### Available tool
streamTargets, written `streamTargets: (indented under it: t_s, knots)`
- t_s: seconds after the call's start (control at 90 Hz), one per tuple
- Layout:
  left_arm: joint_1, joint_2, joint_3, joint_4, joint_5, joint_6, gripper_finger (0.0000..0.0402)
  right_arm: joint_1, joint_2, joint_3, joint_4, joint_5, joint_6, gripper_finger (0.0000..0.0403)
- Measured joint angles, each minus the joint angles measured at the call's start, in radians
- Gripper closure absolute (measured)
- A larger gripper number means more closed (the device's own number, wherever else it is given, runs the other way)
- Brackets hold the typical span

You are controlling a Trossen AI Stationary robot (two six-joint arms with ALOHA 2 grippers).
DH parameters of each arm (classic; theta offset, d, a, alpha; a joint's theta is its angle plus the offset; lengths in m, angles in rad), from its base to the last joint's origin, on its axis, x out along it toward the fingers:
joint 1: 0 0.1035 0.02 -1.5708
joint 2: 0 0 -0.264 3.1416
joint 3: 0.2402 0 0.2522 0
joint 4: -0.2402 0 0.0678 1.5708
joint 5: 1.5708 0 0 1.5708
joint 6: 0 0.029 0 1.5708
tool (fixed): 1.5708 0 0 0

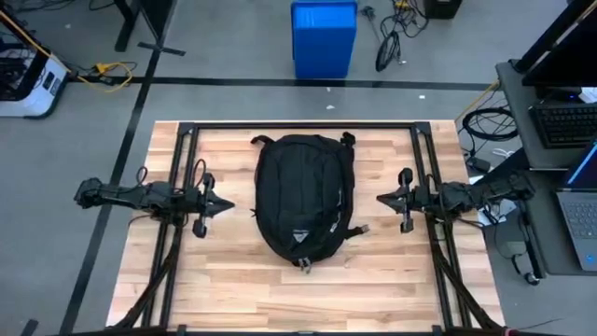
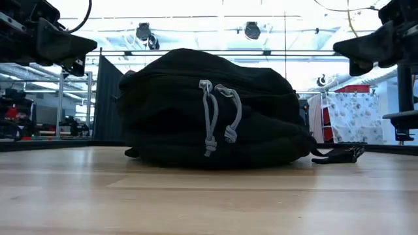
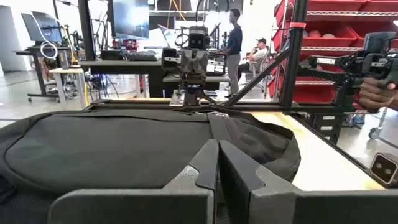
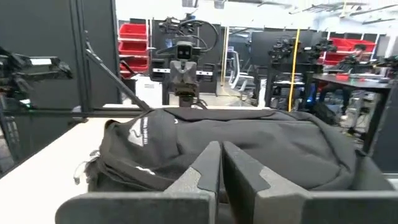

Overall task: Unpack backpack
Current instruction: Return to Home Position

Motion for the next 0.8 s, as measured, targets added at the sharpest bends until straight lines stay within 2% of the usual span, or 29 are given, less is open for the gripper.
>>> streamTargets:
  t_s: [0.189, 0.356, 0.511, 0.633, 0.8]
  knots:
    - [0.000, 0.000, 0.000, 0.006, -0.037, 0.023, 0.0402, -0.101, 0.000, 0.000, -0.010, -0.087, -0.009, 0.0403]
    - [0.000, 0.000, 0.000, 0.006, -0.038, 0.016, 0.0402, -0.217, 0.000, 0.000, -0.028, -0.205, -0.002, 0.0403]
    - [0.000, 0.000, 0.000, 0.006, -0.038, 0.015, 0.0402, -0.303, 0.000, 0.000, -0.033, -0.269, 0.010, 0.0403]
    - [0.000, 0.000, 0.000, 0.006, -0.038, 0.015, 0.0402, -0.331, 0.000, 0.000, -0.042, -0.293, 0.043, 0.0403]
    - [0.000, 0.000, 0.000, 0.006, -0.038, 0.015, 0.0402, -0.311, 0.000, 0.000, -0.043, -0.307, 0.078, 0.0403]
